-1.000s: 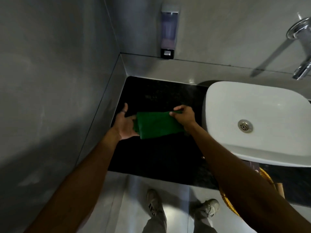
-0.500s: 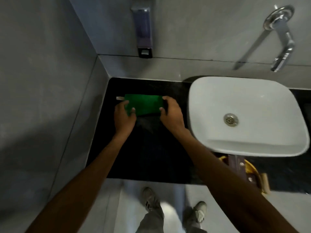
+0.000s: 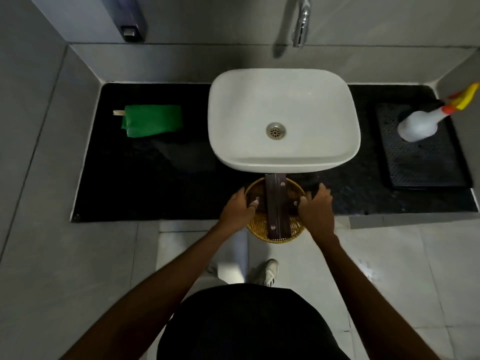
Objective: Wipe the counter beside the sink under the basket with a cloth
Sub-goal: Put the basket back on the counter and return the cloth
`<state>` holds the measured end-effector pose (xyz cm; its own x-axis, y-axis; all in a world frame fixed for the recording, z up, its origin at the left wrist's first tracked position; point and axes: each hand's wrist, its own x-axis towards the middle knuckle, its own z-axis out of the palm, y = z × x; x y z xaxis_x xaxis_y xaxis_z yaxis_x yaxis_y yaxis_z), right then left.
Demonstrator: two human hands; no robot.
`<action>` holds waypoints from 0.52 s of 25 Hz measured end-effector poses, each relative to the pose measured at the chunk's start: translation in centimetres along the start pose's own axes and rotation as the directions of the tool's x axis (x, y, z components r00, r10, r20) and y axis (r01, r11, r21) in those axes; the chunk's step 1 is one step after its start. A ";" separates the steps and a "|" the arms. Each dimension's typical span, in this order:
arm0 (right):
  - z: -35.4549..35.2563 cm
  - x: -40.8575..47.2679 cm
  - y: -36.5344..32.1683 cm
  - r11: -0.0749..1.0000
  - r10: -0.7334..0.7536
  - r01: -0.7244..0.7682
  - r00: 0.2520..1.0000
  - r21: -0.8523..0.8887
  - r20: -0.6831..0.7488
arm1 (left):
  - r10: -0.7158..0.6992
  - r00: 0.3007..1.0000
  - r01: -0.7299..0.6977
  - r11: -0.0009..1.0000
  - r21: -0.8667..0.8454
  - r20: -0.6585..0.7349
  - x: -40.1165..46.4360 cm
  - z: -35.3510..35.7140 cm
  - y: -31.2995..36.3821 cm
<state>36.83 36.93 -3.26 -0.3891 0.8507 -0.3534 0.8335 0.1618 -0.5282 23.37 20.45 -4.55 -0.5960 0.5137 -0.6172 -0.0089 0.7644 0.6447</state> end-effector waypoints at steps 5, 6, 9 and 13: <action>0.6 0.1 1.7 0.991 -0.117 0.126 0.979 -0.047 0.164 | -0.037 0.990 0.046 0.997 0.063 -0.135 -1.4 -0.1 -0.5; 1.2 -0.7 1.1 0.987 -0.137 0.152 0.971 -0.061 0.198 | -0.043 0.989 0.055 0.995 0.080 -0.139 -2.0 -1.1 -1.3; 3.6 -3.4 -2.4 0.969 -0.205 0.237 0.928 -0.069 0.311 | -0.069 0.984 0.083 0.993 0.078 -0.164 -3.6 -5.7 -5.3; 8.5 -6.0 -11.9 0.932 -0.324 0.361 0.852 -0.013 0.411 | -0.183 0.935 0.189 0.982 -0.010 -0.303 -5.0 -15.6 -10.5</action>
<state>25.95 25.65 -1.42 -0.7627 0.4671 -0.4473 0.6421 0.4647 -0.6097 13.93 3.81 -1.19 -0.7992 0.2221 -0.5586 -0.1295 0.8438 0.5208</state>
